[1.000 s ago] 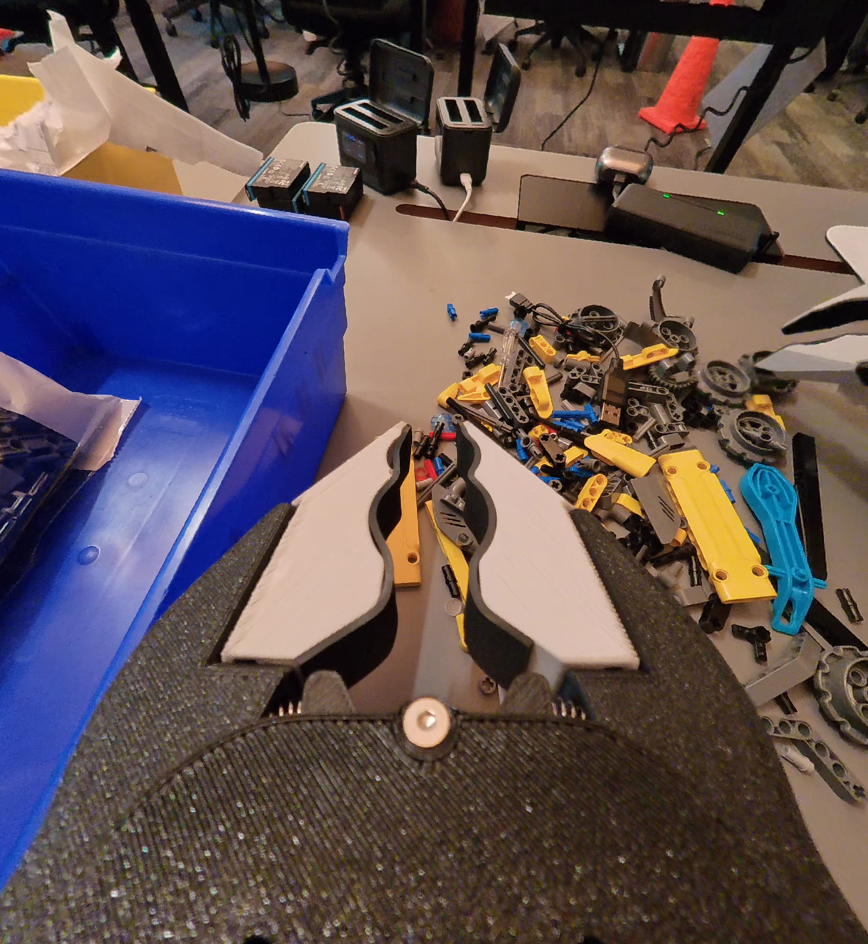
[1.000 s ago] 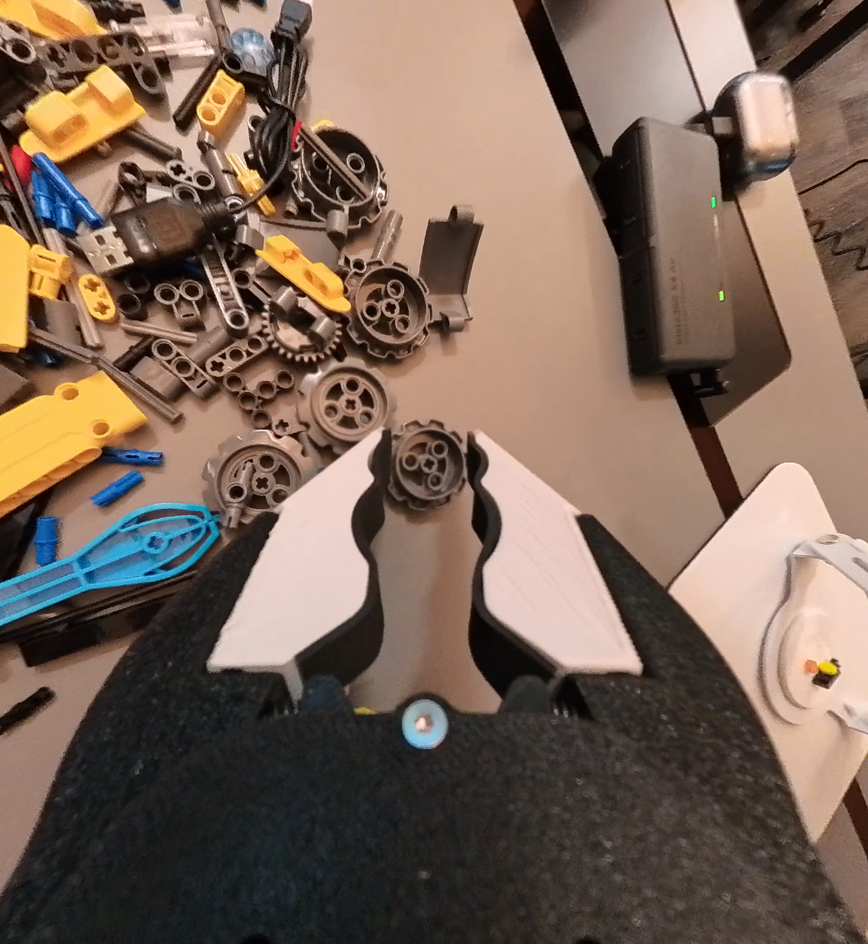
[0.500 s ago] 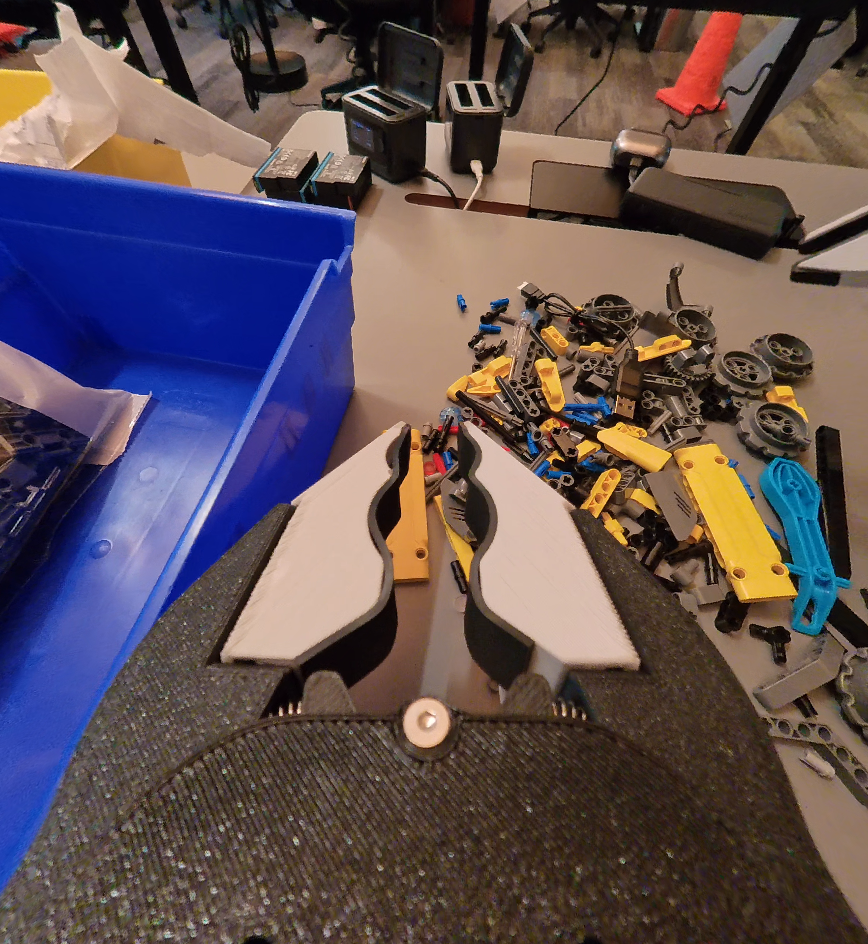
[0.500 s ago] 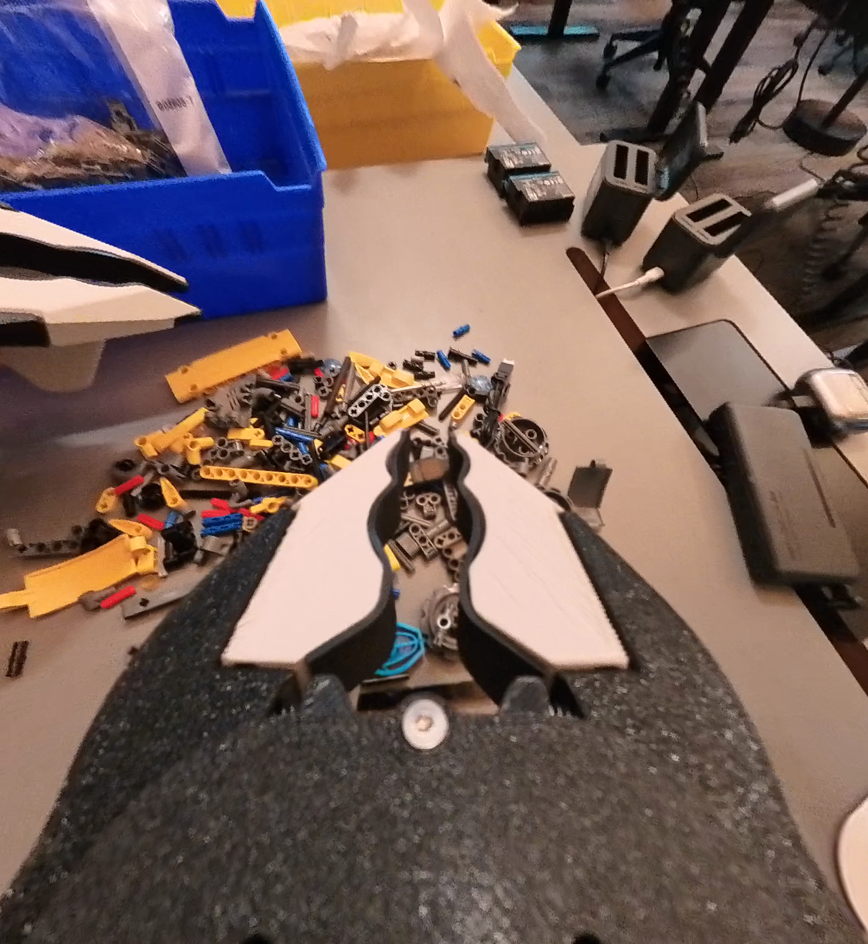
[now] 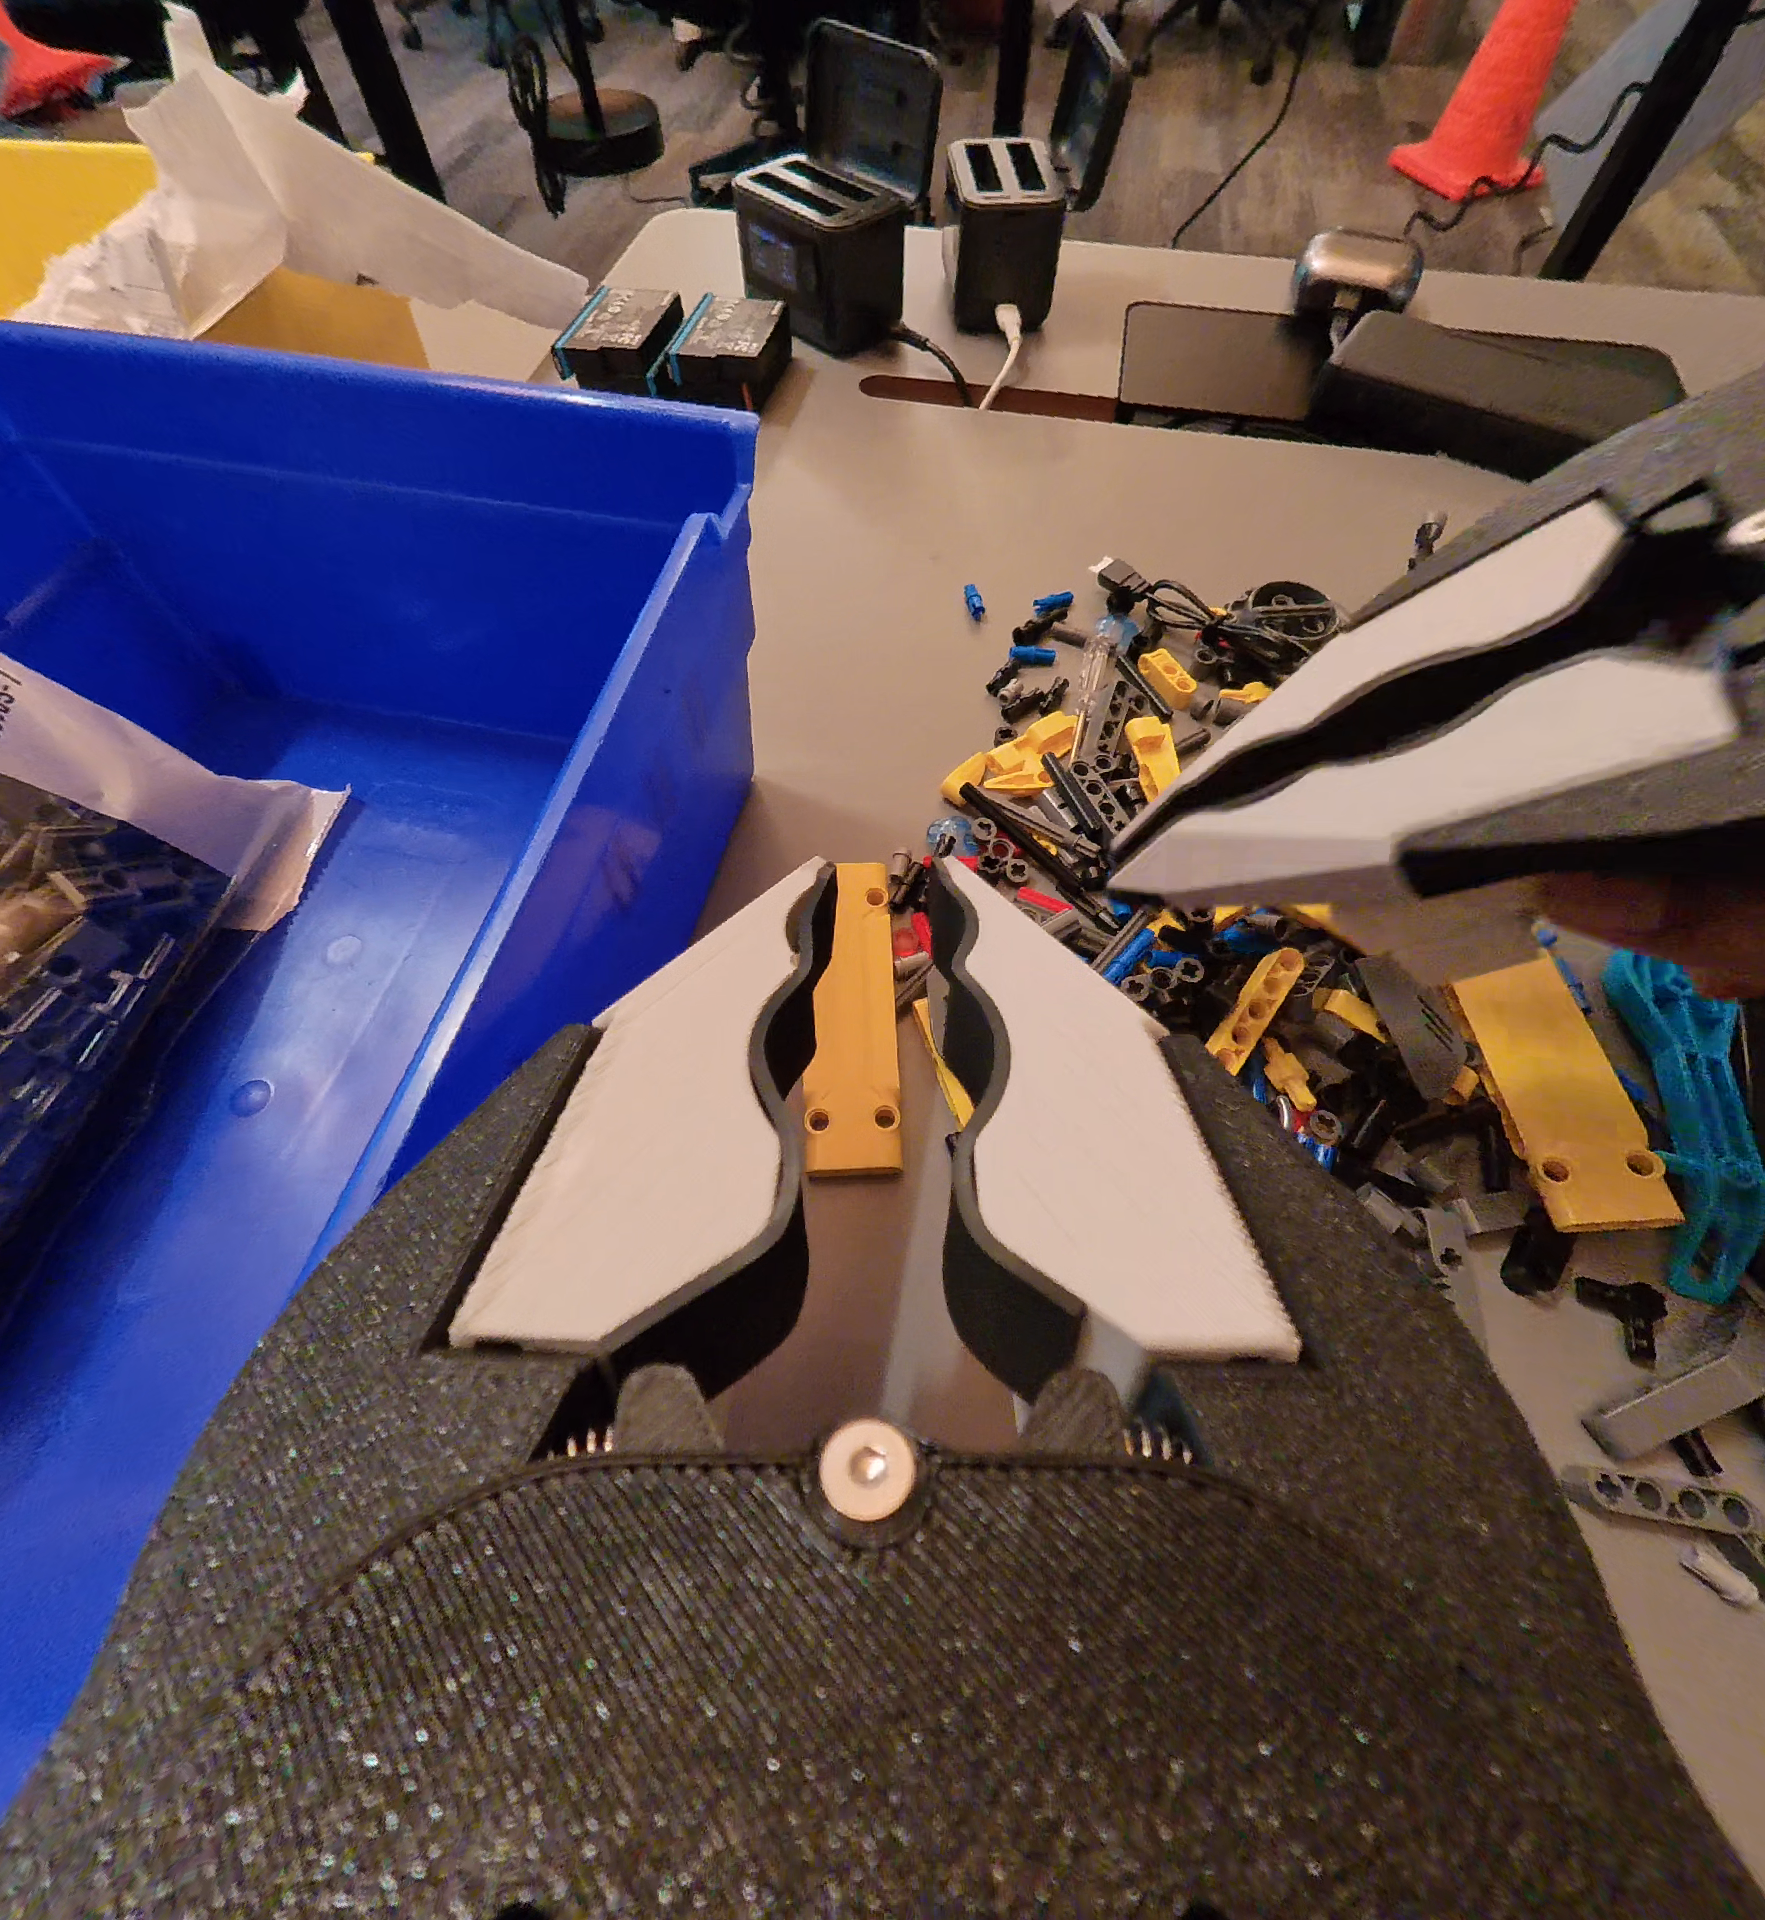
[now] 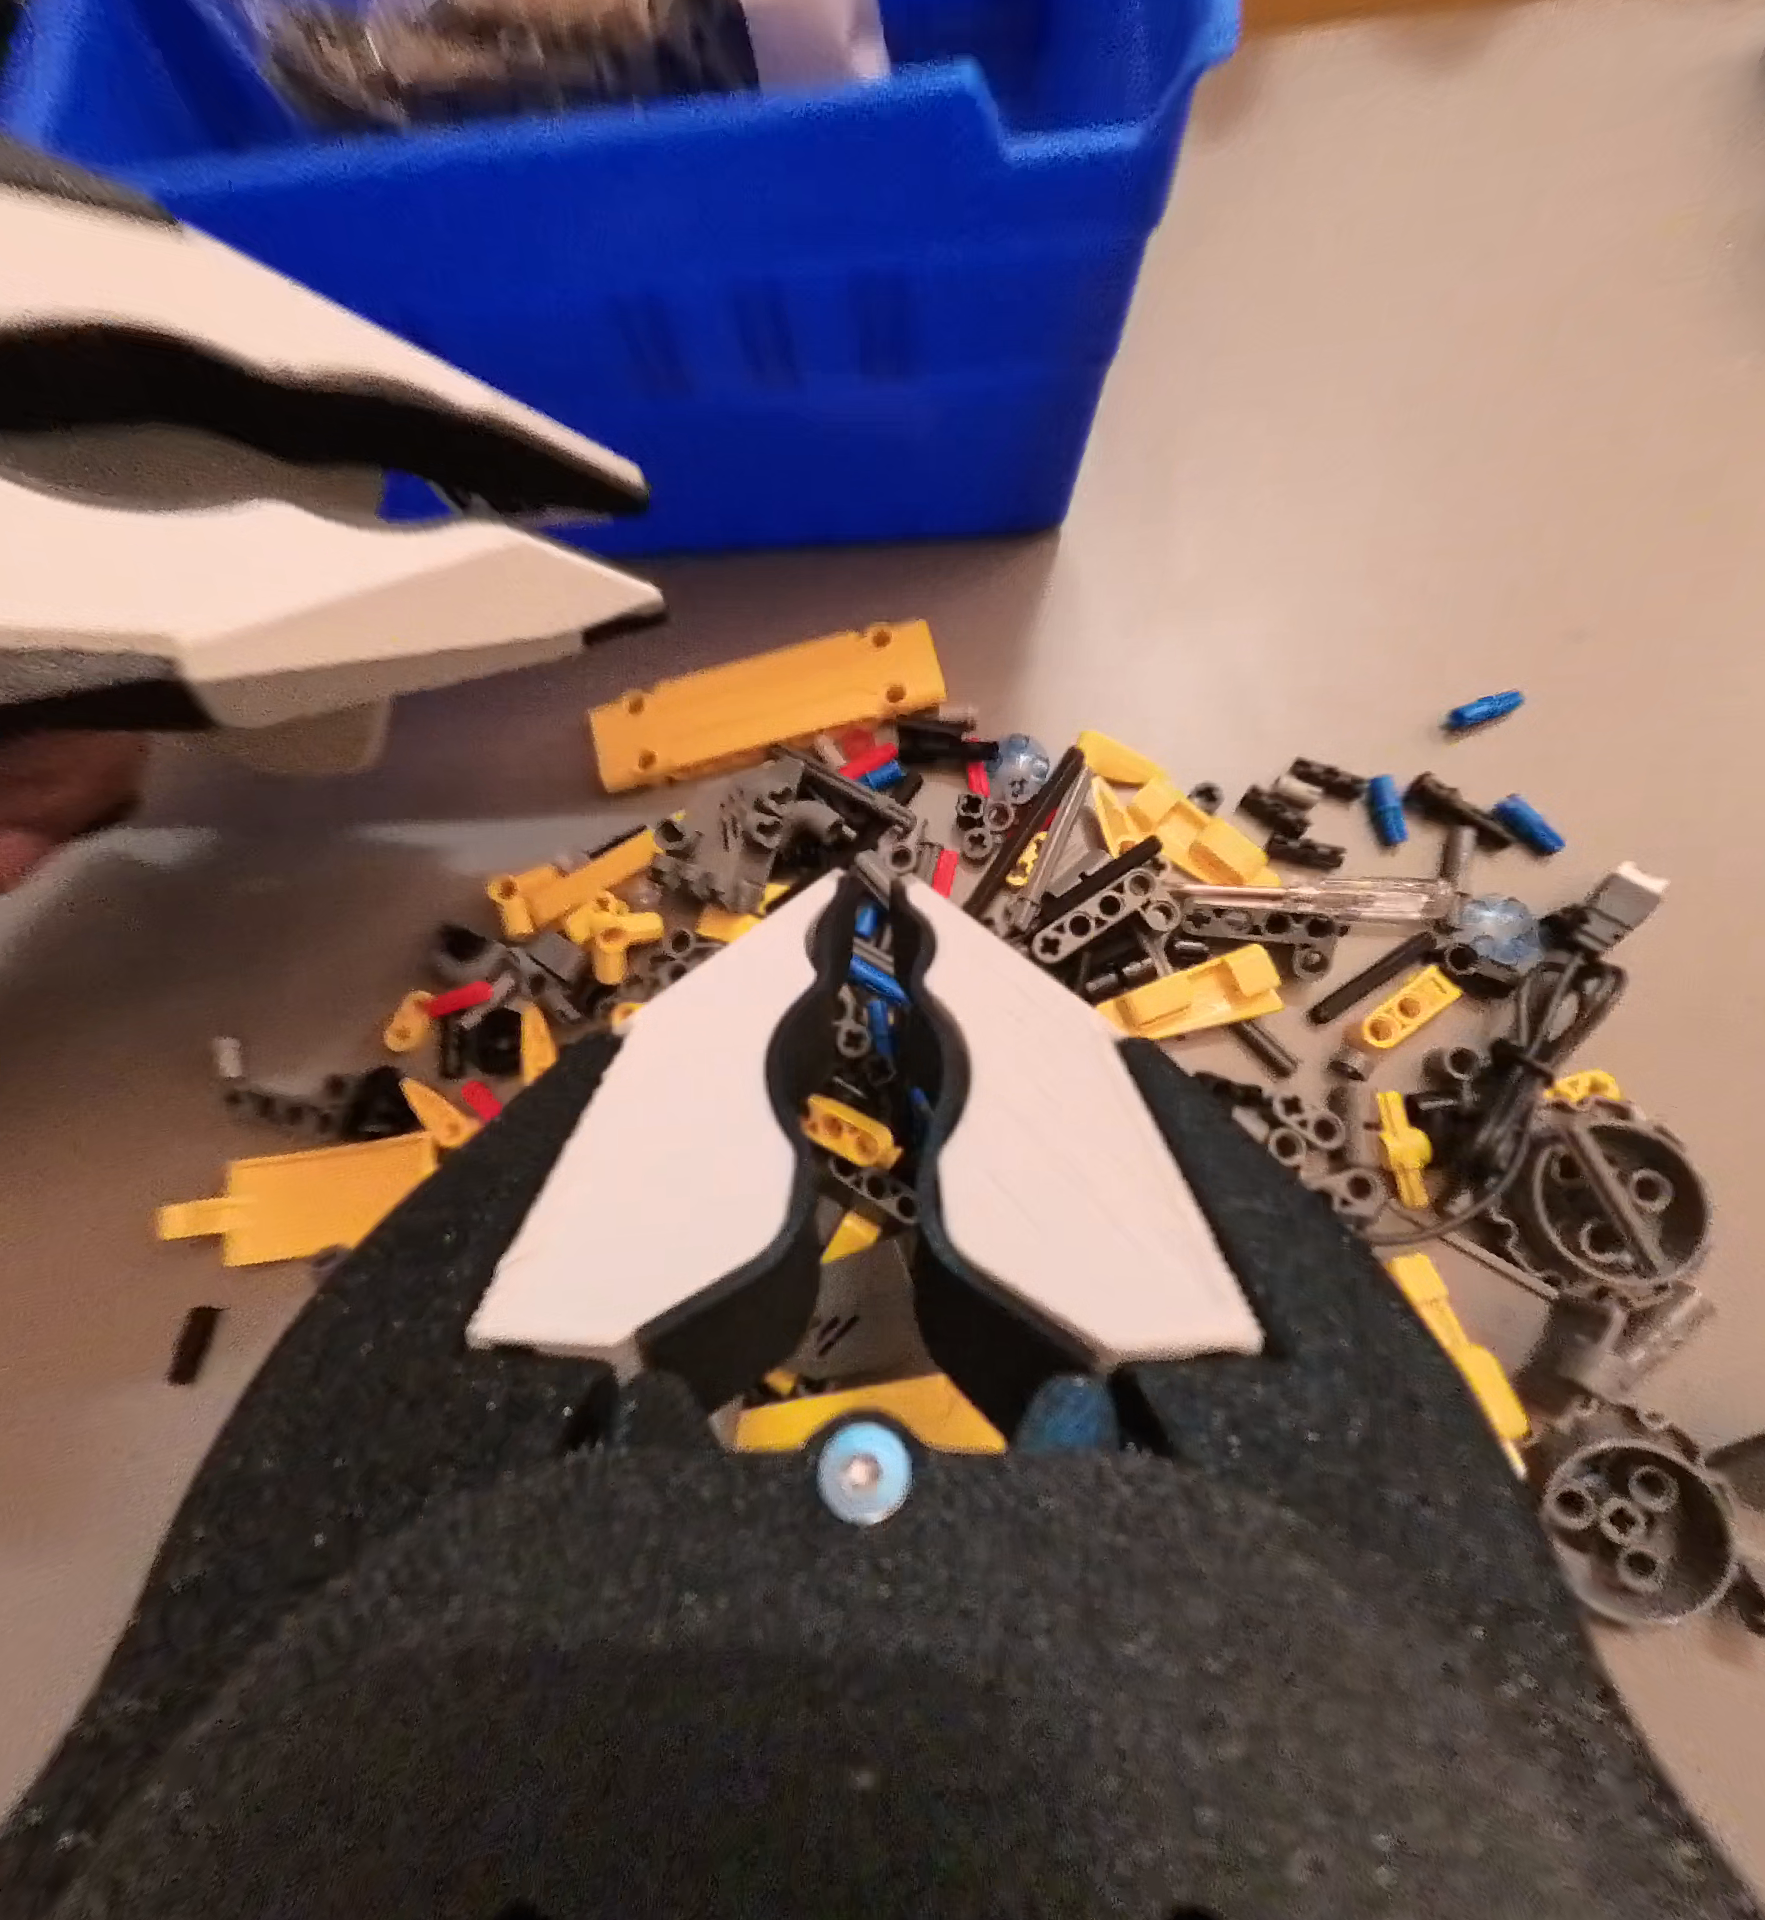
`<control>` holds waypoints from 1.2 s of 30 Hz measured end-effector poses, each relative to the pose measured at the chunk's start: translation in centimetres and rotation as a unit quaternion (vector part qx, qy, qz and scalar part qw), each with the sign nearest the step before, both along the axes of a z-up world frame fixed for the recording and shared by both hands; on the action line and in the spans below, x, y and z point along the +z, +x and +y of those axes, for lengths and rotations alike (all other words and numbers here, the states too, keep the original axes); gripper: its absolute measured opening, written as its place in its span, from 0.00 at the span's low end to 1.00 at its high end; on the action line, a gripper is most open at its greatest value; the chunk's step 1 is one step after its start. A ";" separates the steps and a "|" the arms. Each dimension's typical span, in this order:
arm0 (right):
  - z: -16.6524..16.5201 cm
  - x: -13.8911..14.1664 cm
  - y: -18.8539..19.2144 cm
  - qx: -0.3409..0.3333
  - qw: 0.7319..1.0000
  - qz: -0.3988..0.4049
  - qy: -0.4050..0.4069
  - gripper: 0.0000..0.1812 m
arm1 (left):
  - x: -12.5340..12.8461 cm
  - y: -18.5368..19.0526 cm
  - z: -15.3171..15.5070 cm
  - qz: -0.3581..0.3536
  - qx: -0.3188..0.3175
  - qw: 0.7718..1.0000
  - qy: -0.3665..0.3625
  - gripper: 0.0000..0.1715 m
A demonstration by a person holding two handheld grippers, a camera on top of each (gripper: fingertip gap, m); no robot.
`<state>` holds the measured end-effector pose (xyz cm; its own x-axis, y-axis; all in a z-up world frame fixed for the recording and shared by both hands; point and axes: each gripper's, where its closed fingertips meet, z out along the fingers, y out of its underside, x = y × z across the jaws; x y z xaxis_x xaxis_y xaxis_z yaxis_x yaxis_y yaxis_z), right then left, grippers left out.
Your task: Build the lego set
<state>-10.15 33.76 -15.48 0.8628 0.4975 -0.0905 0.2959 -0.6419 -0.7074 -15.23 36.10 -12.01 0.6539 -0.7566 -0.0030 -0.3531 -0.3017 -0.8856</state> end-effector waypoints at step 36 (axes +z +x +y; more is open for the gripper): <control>0.2 3.0 0.8 -0.001 0.997 -0.041 0.070 0.00 | -0.1 0.0 0.0 0.011 0.002 1.000 0.013 0.10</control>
<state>-9.37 33.94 -12.47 0.8651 0.4990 0.0513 0.3560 -0.5386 -0.7637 -15.19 36.15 -12.09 0.6568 -0.7531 -0.0374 -0.3720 -0.2806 -0.8848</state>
